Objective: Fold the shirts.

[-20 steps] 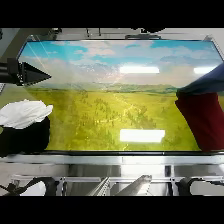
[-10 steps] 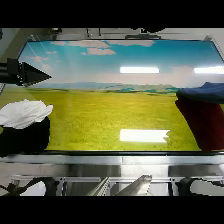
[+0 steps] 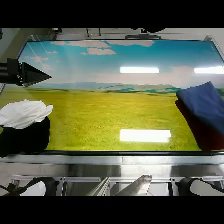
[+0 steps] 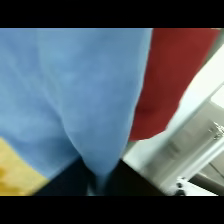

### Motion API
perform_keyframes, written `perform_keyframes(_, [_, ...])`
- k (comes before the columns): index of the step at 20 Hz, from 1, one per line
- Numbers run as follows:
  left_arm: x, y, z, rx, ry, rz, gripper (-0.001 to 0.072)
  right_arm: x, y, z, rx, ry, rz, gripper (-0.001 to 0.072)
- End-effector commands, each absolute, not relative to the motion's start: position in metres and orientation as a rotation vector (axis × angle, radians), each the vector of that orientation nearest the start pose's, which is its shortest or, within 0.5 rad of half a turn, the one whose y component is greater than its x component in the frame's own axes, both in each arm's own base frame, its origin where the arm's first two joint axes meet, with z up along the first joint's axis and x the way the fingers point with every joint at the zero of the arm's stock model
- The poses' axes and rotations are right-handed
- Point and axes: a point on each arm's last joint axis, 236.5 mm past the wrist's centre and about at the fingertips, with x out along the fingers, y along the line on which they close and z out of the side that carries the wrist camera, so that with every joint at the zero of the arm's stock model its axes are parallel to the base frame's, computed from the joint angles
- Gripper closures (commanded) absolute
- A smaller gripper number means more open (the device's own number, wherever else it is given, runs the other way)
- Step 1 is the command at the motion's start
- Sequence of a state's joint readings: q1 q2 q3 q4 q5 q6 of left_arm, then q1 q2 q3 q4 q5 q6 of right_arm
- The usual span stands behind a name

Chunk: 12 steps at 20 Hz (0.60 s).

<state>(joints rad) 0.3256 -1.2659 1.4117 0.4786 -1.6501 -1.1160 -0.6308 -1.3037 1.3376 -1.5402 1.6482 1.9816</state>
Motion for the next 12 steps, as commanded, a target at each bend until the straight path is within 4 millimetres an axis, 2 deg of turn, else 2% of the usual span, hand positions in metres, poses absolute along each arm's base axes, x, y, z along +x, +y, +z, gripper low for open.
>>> perform_keyframes(1, [0.357, -0.100, 0.201, -0.545, 0.963, -0.892, 0.0690, 0.226, -0.171, -0.009, 0.830, 1.594, -0.822, 0.0011])
perform_keyframes(4, [0.357, -0.100, 0.201, -0.544, 0.963, -0.893, 0.0690, 0.212, -0.160, -0.009, 0.841, 1.704, -0.807, 0.0013])
perform_keyframes(6, [0.358, -0.100, 0.201, -0.545, 0.961, -0.890, 0.0690, 0.225, -0.155, 0.001, 0.876, 1.672, -0.766, 0.0013])
perform_keyframes(9, [0.358, -0.101, 0.203, -0.550, 0.955, -0.897, 0.0691, 0.268, -0.132, 0.028, 0.997, 1.559, -0.598, 0.0013])
perform_keyframes(12, [0.354, -0.102, 0.210, -0.533, 0.941, -0.897, 0.0693, 0.321, -0.087, 0.063, 1.070, 1.417, -0.256, 0.0015])
